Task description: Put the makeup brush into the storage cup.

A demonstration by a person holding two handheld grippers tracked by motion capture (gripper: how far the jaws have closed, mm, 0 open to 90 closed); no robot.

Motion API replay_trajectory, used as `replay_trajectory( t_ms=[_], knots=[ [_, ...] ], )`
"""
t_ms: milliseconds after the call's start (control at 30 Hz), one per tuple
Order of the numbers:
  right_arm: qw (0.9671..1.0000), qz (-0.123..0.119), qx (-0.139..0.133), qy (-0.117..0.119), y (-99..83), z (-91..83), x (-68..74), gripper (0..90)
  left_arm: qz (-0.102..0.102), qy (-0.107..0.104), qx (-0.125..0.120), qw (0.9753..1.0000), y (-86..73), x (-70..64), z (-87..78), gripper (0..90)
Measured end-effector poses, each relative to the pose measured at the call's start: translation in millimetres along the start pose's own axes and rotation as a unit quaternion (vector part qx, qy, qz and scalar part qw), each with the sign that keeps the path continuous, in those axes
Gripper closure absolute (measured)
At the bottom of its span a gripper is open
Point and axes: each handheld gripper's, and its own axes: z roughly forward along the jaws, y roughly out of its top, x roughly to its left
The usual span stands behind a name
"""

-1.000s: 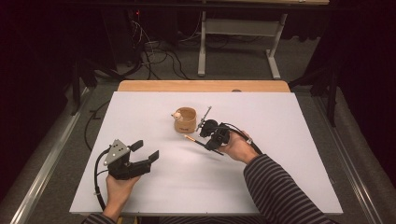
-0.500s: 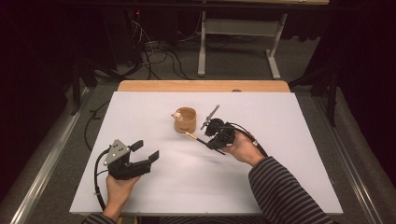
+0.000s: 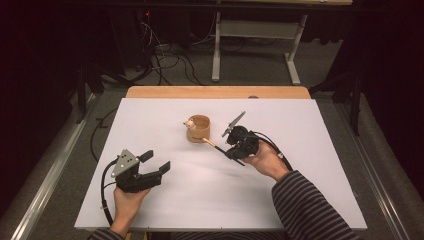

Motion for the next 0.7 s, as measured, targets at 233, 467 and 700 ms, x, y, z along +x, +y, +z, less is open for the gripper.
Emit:
replay_trajectory(
  t_ms=[233,467,700],
  knots=[
    [0.9999,0.006,-0.013,0.003,-4.7,-4.2,0.7,86.1,0.001,0.000,0.002,1.0000,-0.1,0.1,0.2,25.0],
    [0.9993,0.012,-0.035,0.007,-10.5,-12.1,3.9,86.1,0.002,0.001,0.002,1.0000,-0.1,-0.4,0.4,25.0],
    [0.9983,0.012,-0.056,0.009,-18.3,-16.9,7.3,86.0,-0.001,0.006,-0.002,1.0000,0.1,0.2,0.0,24.3]
  ],
)
